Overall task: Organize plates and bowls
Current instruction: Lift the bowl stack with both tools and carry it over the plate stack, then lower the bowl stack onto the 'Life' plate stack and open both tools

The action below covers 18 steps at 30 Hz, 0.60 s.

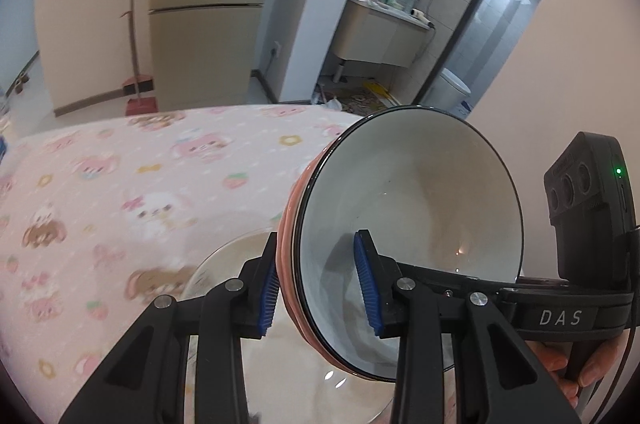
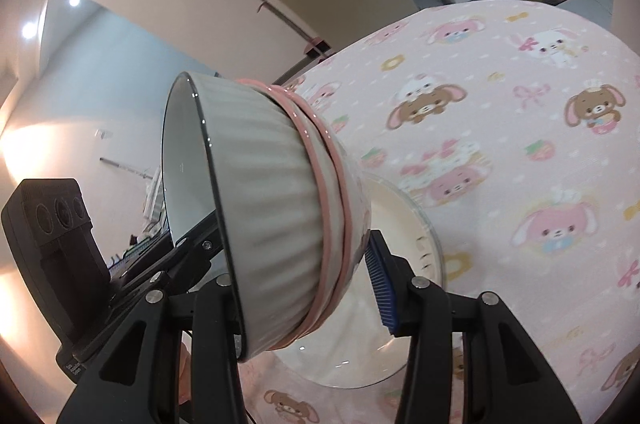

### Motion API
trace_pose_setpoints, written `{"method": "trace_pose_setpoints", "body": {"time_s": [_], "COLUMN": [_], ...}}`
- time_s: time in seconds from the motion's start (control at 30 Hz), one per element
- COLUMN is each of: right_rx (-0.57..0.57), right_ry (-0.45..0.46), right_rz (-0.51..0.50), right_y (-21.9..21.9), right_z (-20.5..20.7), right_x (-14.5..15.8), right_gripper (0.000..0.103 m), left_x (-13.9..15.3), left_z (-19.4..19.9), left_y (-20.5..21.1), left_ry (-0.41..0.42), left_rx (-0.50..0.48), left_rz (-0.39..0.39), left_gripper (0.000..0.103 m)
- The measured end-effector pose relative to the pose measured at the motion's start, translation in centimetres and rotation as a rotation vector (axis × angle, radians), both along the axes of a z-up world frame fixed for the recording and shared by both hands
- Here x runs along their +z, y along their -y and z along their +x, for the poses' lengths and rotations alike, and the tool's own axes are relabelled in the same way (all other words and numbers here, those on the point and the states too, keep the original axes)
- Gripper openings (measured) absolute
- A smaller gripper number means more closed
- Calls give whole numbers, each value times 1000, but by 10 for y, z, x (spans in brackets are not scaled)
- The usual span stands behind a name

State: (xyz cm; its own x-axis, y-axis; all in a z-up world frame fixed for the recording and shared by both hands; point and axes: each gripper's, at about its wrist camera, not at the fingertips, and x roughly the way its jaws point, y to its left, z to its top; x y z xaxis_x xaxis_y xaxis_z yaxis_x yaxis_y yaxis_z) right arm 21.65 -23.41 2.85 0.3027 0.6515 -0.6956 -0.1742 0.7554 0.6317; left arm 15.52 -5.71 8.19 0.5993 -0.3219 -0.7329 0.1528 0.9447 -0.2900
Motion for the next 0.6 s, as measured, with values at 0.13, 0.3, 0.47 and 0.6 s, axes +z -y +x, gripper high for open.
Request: {"method": "trace_pose_setpoints", "body": {"time_s": [0.13, 0.3, 0.47, 0.6], "right_rx": [43, 68, 83, 73], "right_ry": [-17, -28, -55, -87], "right_rz": [7, -11, -27, -31], "right_y": [-21, -37, -46, -44], "right_z": [-11, -26, -30, -27], "right_x": [-9, -18, -31, -47], "right_gripper": [43, 43, 43, 43], "left_x": [-6, -18, -35, -52], "left_z": [-19, -33, -38, -34], "left_y": [-20, -37, -43, -40], "left_ry": [-11, -35, -67, -103], "left_rx": [30, 47, 40, 33], "left_rz": [10, -6, -7, 2], "left_gripper": [37, 37, 37, 37]}}
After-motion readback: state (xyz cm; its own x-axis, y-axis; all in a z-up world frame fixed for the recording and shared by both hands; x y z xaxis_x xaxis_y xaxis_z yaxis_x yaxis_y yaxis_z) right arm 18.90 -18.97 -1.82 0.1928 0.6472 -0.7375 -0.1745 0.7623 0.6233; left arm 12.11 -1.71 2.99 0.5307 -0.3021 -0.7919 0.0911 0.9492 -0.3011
